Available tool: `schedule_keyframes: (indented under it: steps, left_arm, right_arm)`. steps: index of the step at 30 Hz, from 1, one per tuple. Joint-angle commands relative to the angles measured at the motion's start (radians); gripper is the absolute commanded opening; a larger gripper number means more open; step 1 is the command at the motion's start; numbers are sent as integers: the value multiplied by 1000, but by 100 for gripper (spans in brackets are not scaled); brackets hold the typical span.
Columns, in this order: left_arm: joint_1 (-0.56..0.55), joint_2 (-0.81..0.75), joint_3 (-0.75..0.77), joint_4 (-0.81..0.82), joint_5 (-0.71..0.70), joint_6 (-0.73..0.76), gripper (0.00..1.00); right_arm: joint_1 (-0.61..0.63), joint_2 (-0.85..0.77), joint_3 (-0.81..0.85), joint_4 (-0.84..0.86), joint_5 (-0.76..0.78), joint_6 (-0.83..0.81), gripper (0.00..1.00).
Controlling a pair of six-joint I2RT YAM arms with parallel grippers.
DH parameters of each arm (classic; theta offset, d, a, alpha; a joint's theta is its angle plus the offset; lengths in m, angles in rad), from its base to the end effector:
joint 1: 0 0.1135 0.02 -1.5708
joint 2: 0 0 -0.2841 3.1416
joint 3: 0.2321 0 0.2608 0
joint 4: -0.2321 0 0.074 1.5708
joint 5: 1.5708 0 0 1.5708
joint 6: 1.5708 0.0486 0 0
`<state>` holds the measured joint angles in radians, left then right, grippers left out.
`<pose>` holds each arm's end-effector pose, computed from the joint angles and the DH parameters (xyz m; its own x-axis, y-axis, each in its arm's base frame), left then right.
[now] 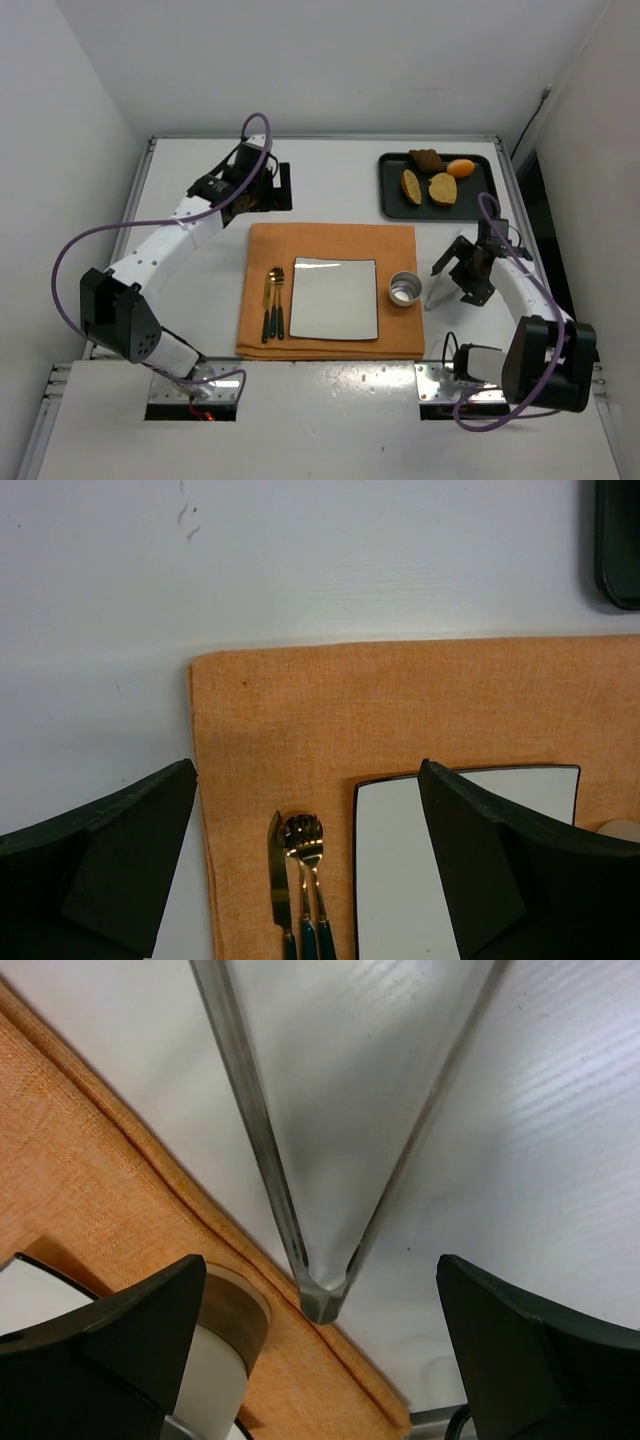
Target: Place the bread
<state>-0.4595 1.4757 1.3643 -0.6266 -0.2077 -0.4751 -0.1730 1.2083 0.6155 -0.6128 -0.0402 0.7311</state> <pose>0.3108 -0.1426 0.3459 -0.6722 -0.1668 -0.7213 -0.0115 0.9765 -0.2150 0.2043 -0.0337 0.1726 -0.5796 0.7785 -0.2408 0.7319 0.6272 0.2664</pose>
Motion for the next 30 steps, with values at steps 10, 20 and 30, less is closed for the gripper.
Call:
schedule_keyframes:
  steps: [10,20,30]
  left_arm:
    - [-27,38,64,-8,-5,32,99]
    - [-27,60,91,-8,-25,41,99]
    - [-27,60,91,-8,-35,61,99]
  right_arm:
    - [7,238,124,111,109,-87,90]
    - [7,295,47,191,118,-67,76]
    - [7,329,38,191,164,-35,62]
